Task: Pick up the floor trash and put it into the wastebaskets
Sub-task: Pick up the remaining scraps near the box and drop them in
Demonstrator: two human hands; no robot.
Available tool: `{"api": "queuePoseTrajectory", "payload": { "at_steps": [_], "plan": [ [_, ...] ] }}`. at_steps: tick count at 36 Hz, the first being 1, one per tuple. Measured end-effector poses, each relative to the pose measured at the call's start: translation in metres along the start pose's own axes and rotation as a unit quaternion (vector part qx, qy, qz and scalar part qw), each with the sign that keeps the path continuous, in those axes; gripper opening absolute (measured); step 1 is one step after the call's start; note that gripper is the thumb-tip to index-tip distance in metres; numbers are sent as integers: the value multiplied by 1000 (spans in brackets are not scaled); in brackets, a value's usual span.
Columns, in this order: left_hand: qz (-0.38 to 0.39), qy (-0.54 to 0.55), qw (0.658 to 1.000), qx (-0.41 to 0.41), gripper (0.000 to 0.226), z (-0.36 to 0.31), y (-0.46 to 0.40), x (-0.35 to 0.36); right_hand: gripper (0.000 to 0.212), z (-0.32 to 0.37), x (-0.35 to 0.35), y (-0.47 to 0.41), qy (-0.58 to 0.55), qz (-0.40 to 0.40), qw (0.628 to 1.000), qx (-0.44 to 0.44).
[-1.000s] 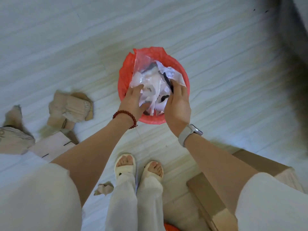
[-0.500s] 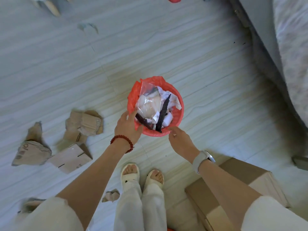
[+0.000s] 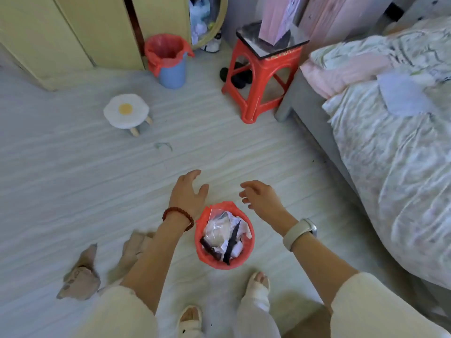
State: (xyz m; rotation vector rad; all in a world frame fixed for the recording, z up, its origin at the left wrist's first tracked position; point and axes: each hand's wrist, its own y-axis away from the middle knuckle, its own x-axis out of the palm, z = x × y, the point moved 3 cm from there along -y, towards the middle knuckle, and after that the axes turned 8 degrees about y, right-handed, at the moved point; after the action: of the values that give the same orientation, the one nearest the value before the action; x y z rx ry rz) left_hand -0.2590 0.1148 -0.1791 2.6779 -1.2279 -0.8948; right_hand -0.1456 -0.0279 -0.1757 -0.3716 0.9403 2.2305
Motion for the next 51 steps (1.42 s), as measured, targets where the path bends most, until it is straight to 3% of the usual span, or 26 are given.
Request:
{"api": "queuePoseTrajectory", "payload": {
  "at_steps": [7, 13, 21, 30, 38, 45, 51],
  "plan": [
    [-86, 19, 996, -10, 39, -53, -41, 9, 29, 26, -64, -56, -7, 22, 998, -60],
    [-157, 38, 980, -117, 38, -80, -74, 69, 29, 3, -120, -117, 46, 136, 989, -46],
    [-182, 82, 965, -170, 39, -110, -114, 118, 28, 14, -171, -189, 138, 188, 971, -57],
    [-267, 99, 935, -212, 39, -104, -185, 72, 27, 100, -133, -282, 194, 265, 939, -106],
    [-324, 143, 897, -265, 40, -73, -286, -22, 25, 204, -75, -388, 220, 289, 923, -129],
    [-393, 167, 848, -314, 41, -21, -359, -88, 20, 269, 19, -477, 325, 350, 861, -173],
    [-418, 184, 801, -387, 47, 76, -405, -83, 33, 271, 121, -553, 484, 397, 736, -258]
  ]
}}
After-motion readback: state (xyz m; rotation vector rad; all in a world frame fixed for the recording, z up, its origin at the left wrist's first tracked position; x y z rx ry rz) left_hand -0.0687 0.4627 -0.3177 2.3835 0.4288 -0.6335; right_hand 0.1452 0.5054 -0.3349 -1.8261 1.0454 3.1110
